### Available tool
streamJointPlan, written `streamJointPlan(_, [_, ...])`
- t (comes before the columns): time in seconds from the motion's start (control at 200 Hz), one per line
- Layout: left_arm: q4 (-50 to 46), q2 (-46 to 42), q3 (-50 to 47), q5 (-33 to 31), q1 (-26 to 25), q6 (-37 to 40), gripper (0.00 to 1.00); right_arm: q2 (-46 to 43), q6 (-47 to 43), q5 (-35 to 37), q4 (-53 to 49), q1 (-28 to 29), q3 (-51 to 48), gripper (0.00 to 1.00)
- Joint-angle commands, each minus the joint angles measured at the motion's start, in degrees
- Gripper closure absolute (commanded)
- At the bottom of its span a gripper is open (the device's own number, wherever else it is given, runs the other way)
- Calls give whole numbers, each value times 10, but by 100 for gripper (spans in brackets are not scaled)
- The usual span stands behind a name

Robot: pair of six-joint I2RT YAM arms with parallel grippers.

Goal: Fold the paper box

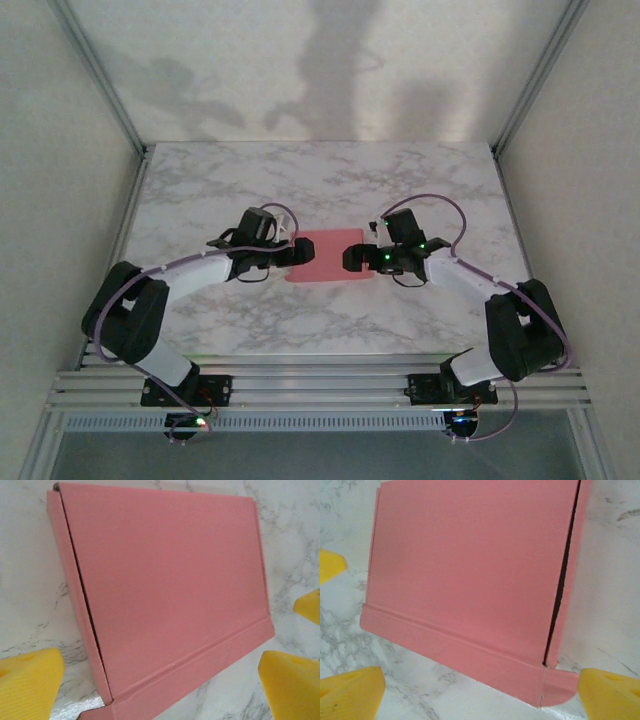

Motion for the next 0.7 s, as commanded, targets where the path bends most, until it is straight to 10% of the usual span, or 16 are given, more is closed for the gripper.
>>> streamJointPlan(0.0, [-1, 19, 9, 1, 3, -16, 1, 22, 11, -35, 35, -9, -1, 1])
streamJointPlan(0.696, [42, 56, 10, 60, 2, -35, 1, 78, 20, -46, 65, -12, 12, 1])
